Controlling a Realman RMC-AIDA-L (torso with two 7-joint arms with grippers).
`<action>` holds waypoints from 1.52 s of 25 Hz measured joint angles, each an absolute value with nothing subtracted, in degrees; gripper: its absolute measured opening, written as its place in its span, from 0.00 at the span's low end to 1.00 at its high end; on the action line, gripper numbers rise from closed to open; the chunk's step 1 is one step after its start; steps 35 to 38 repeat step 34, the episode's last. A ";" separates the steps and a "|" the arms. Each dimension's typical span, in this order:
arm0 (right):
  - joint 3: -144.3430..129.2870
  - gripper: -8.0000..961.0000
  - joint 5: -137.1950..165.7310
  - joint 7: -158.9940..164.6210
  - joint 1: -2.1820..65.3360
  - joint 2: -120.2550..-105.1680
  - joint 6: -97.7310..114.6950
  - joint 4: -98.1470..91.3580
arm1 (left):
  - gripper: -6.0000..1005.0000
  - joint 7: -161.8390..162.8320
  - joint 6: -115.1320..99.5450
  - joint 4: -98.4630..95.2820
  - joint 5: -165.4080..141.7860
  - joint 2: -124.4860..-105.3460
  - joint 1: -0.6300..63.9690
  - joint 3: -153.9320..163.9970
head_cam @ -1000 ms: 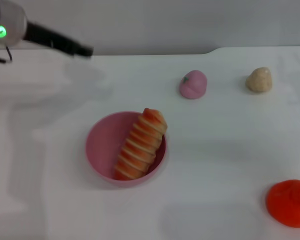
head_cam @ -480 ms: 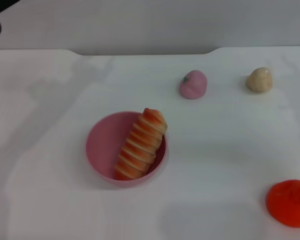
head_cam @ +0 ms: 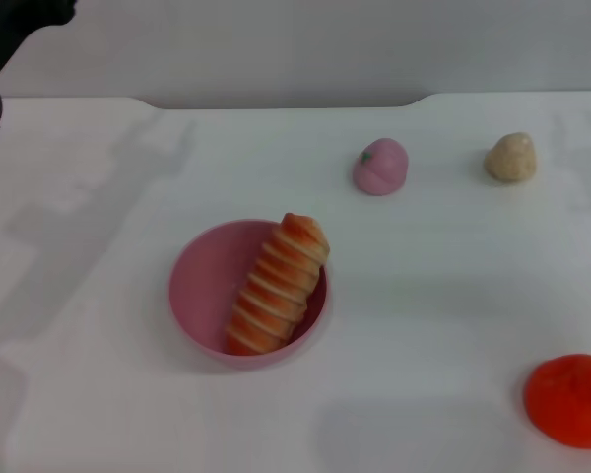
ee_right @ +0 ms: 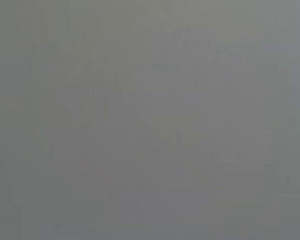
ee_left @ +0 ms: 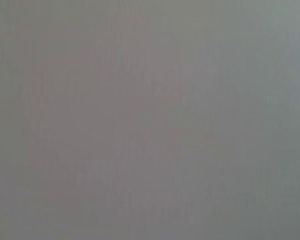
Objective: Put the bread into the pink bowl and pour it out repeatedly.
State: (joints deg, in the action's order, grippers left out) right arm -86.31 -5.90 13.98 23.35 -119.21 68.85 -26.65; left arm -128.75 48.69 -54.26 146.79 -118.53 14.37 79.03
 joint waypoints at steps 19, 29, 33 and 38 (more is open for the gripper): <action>-83.16 0.45 -9.66 13.27 23.66 -118.91 68.66 -23.40 | 0.53 -148.57 69.40 -24.63 164.74 -118.95 20.51 71.55; -79.51 0.45 -9.67 13.13 25.14 -118.97 68.75 -20.66 | 0.53 -148.71 69.38 -23.92 164.88 -118.60 20.66 69.68; -79.12 0.45 -9.67 13.12 25.20 -118.99 68.93 -19.87 | 0.53 -148.71 69.17 -23.89 164.90 -118.55 20.66 69.16; -79.02 0.45 -9.67 13.11 25.24 -119.00 69.01 -19.70 | 0.53 -148.71 69.17 -23.89 164.90 -118.55 20.66 69.16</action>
